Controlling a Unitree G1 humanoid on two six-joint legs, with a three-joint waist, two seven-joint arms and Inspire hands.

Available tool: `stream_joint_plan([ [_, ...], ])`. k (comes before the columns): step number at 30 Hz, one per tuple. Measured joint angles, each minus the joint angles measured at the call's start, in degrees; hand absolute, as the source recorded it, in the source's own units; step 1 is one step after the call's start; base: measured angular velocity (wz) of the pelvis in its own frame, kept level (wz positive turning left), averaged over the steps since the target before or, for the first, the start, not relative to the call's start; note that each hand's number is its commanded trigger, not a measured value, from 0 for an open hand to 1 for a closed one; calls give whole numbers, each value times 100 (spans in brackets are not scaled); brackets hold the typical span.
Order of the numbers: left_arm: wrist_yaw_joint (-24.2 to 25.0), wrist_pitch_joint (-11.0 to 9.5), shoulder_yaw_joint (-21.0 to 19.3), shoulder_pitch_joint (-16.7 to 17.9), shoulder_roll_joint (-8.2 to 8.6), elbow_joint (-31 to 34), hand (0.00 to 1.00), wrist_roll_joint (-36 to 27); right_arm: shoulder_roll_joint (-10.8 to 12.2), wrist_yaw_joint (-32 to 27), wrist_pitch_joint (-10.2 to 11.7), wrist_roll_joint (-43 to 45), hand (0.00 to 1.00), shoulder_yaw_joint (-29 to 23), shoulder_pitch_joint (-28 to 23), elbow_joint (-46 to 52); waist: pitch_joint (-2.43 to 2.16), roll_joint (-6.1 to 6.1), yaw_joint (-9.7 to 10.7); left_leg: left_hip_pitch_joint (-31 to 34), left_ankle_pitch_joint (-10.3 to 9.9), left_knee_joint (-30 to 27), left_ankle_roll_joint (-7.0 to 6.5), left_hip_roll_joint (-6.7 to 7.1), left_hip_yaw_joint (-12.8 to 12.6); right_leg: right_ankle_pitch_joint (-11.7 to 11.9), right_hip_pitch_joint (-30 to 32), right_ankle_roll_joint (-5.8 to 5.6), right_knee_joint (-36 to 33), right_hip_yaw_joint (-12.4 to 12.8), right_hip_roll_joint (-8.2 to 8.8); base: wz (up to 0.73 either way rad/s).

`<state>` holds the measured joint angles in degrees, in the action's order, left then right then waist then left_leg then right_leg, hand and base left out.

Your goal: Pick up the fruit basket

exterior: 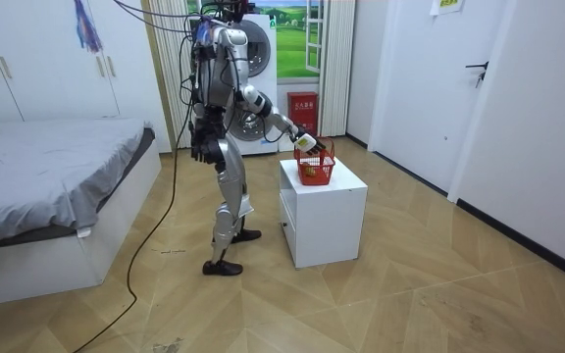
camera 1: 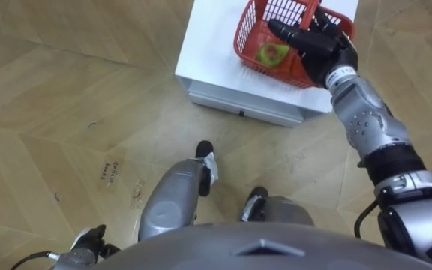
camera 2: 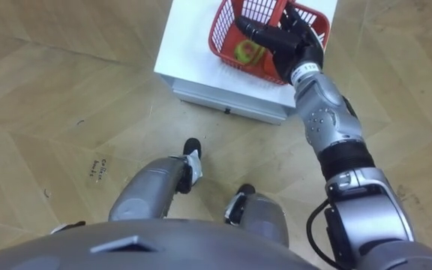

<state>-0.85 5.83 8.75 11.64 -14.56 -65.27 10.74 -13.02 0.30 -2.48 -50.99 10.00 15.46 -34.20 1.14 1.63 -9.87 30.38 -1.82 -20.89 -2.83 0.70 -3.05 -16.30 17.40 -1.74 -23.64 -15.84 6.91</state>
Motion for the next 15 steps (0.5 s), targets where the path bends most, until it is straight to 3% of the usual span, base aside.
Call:
stream_joint_plan([
  [15,-123,-21,37,0,31,-15,0,-389,-10,-45,7,-523,0,-81,-112,-287,6,-8,96,-92,-15,48,-5,10,-15,-4,-130,-25,108,14,-9,1],
])
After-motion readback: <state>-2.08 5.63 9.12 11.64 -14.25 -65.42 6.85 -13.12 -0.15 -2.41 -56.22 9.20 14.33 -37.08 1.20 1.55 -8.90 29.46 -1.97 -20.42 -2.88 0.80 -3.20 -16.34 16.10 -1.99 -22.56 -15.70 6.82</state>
